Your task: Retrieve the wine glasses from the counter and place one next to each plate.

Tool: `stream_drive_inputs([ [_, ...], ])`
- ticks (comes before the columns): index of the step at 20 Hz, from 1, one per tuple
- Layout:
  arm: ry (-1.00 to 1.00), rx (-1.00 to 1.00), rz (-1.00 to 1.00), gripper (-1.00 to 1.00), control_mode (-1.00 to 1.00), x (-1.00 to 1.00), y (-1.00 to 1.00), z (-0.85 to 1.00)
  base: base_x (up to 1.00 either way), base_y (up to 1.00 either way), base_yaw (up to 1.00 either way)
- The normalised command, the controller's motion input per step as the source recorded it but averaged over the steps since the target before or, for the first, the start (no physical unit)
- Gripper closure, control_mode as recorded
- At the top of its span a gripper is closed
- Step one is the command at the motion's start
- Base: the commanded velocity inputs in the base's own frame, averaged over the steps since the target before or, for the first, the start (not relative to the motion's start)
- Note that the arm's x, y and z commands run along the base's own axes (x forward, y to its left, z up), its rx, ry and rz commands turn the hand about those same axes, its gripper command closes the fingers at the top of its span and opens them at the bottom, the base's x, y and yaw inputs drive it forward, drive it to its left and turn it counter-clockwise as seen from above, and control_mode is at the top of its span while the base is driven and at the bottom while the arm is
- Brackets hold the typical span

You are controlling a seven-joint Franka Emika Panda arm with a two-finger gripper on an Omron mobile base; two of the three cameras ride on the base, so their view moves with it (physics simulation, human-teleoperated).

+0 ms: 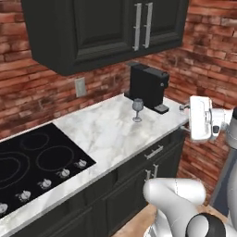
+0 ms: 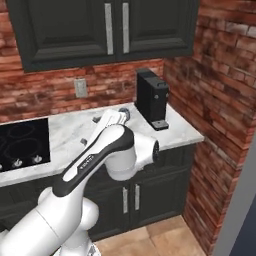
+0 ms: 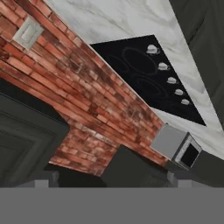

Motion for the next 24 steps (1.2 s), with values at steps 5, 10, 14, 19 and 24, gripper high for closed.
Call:
stream_drive_inputs([
  [5, 0.0, 0.0, 0.0, -1.0, 1.0, 0.0, 0.0, 0.0, 0.88, -0.19, -0.01],
  [10, 0.0, 0.0, 0.0, -1.0, 1.0, 0.0, 0.0, 0.0, 0.06, -0.04, -0.03],
  [14, 0.0, 0.0, 0.0, -1.0, 1.0, 0.0, 0.0, 0.0, 0.0, -0.01, -0.29],
  [19, 0.0, 0.0, 0.0, -1.0, 1.0, 0.0, 0.0, 0.0, 0.18, 0.15, -0.21],
  [24, 0.0, 0.0, 0.0, -1.0, 1.0, 0.0, 0.0, 0.0, 0.26, 0.1, -0.09],
])
